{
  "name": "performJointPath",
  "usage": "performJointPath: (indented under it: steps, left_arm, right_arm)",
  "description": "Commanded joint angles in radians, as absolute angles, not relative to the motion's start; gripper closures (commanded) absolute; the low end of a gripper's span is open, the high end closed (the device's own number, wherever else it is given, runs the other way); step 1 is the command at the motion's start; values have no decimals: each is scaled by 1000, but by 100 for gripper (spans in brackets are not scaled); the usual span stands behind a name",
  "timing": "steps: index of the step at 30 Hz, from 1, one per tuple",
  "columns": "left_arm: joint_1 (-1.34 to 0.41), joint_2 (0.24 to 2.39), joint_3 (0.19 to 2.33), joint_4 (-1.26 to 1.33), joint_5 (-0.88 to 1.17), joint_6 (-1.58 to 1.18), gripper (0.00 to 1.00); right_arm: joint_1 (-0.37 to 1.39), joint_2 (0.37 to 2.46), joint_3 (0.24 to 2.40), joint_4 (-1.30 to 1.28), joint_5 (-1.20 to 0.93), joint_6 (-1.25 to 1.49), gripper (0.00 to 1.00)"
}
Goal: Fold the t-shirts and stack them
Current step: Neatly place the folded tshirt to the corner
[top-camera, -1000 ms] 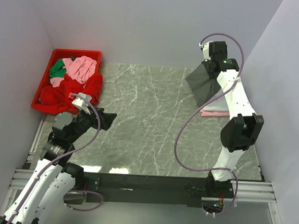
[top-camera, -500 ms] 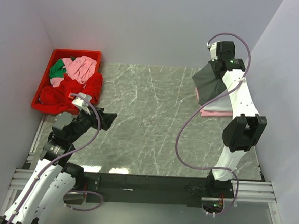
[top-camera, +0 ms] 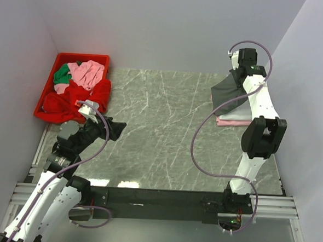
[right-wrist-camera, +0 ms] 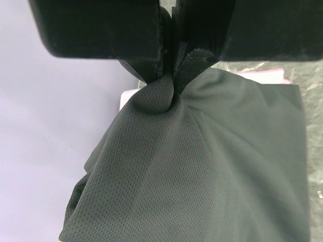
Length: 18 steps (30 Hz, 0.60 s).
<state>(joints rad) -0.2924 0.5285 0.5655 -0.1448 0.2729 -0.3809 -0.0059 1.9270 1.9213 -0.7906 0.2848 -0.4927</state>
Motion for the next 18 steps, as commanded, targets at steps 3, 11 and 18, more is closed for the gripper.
performJointPath:
  steps: [3,11,18]
  left_arm:
    - [-293,531,592,-132,273,-368,18]
    - [-293,540,592,-132,276,-368,18]
    - [-293,543,592,-135,275,-368,18]
  right_arm:
    - [-46,1954,1922,-710,275,-503,100]
    - [-84,1980,1910,-672,275,-512,100]
    - [-117,2005,1887,-628,287,-514,100]
